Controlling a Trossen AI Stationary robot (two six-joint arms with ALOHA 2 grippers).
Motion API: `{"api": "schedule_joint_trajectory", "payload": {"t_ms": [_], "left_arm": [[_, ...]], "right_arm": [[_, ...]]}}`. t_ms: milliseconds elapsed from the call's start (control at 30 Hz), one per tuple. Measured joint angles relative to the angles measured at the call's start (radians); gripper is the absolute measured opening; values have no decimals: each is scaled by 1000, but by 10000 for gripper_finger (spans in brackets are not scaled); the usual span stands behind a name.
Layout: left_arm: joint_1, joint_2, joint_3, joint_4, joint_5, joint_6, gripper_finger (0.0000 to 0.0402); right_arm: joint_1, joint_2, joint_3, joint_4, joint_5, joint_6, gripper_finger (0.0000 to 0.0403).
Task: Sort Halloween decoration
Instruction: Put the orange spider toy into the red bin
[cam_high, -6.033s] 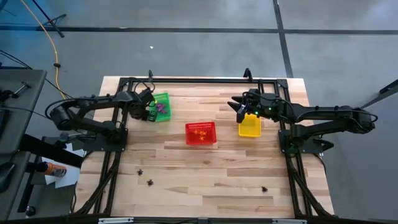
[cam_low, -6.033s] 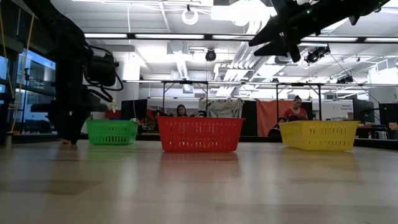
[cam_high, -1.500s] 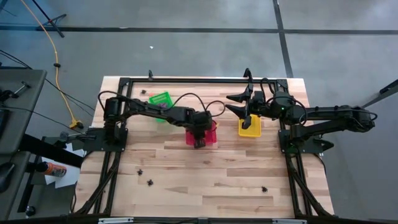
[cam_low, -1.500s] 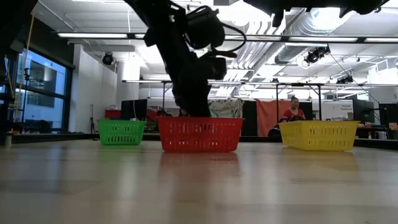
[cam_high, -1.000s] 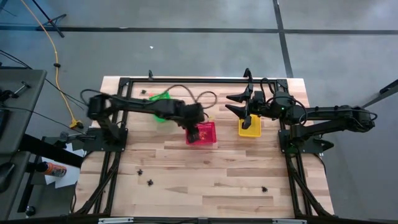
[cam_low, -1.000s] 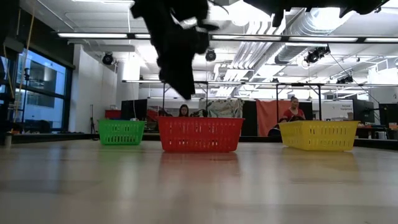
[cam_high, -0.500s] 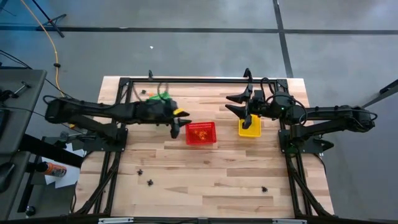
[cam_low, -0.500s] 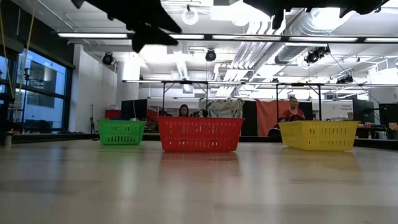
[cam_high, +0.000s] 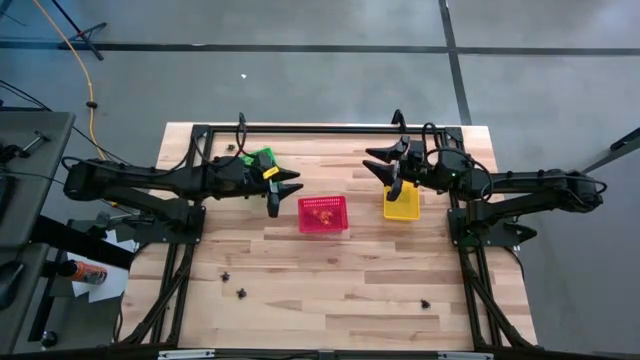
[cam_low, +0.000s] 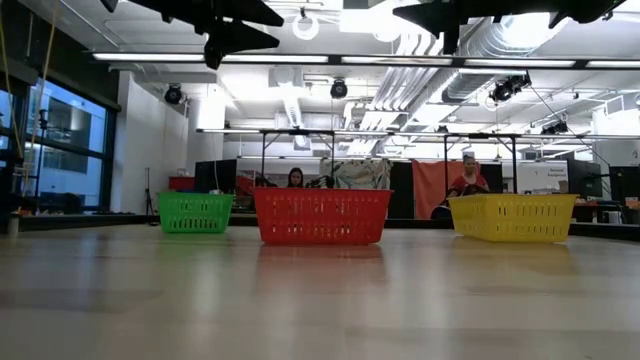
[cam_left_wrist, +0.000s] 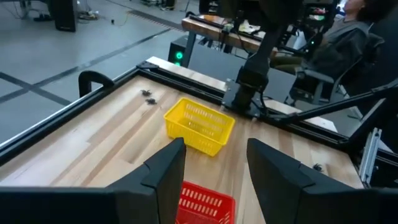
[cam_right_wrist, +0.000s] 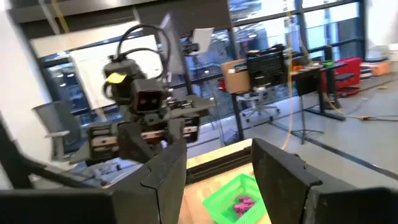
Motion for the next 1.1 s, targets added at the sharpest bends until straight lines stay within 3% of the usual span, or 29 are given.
{"api": "schedule_joint_trajectory", "payload": {"t_ms": [300, 433, 500, 667, 867, 1100], "left_arm": [[0, 0, 2, -6, -48, -3, 161], [46, 1, 97, -234, -199, -139, 160], [102, 12, 162, -366, -220, -156, 157], [294, 68, 283, -570, -198, -120, 139], [535, 200, 294, -598, 3, -107, 115], [720, 362, 294, -737, 2, -192, 104]], "right_arm": [[0, 0, 0, 0, 10, 17, 176], [0, 0, 0, 0, 45, 17, 176], [0, 0, 0, 0, 67, 17, 176], [0, 0, 0, -12, 102, 17, 176], [0, 0, 0, -114, 202, 92, 176], [0, 0, 0, -290, 214, 156, 176]]}}
